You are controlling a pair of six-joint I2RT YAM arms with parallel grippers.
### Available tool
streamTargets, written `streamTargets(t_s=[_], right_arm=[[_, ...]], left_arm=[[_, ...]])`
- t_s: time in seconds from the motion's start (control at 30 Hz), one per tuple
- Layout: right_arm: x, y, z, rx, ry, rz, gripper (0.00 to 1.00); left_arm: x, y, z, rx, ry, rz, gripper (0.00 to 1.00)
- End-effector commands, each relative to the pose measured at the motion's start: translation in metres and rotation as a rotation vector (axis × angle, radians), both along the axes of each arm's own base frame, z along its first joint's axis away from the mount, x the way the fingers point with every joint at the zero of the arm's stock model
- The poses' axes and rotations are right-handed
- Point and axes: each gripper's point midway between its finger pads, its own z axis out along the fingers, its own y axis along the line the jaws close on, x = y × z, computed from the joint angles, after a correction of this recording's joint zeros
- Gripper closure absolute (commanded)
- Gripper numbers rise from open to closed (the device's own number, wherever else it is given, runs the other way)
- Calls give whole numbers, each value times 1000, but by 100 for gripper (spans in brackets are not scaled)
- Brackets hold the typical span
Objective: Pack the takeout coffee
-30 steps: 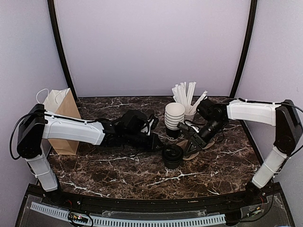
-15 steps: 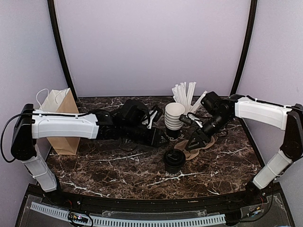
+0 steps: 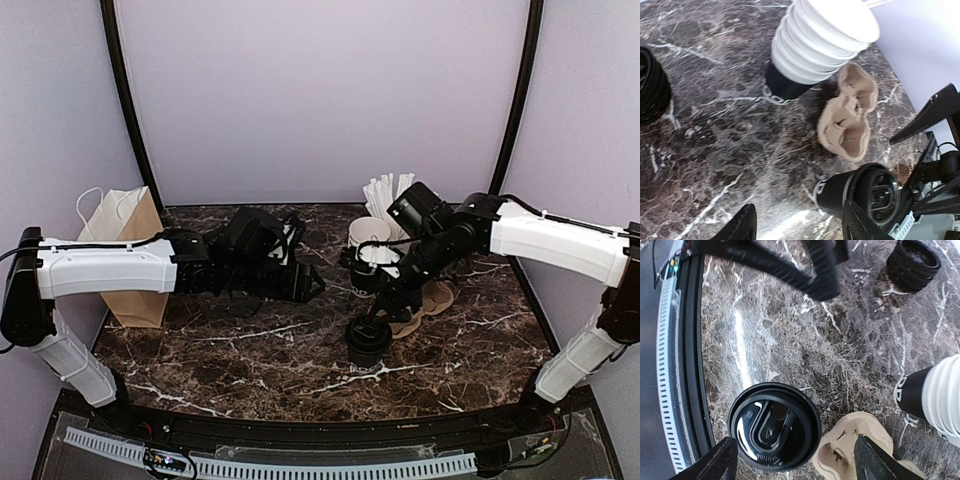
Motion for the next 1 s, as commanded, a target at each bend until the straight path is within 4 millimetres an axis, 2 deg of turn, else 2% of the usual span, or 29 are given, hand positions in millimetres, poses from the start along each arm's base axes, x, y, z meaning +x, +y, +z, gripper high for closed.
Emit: streamTargets(t_s=[0.0,0.13,0.3,0.53,0.63,0.83,0.97], right_arm=[[0,7,-20,-109,-57,38,17],[-11,11,-28,-138,-45,68,16],[-15,9,-37,-185,-50,79,16],[-23,10,-31,-175,-36,107,15],[-29,9,-36,-198,-37,127,12],[-29,12,-39,-207,-43,127,7],[-25,13,-44,-228,-69,113,8]], left_arm=[[0,21,-7,44,7,57,39],[1,26,-17,66,24,69,39],[-1,29,-24,75,37,72,39],[-1,34,-27,88,43,76,39],[-2,36,-29,94,45,78,39],[-2,37,-32,85,57,84,39],[-3,37,-34,86,64,85,39]])
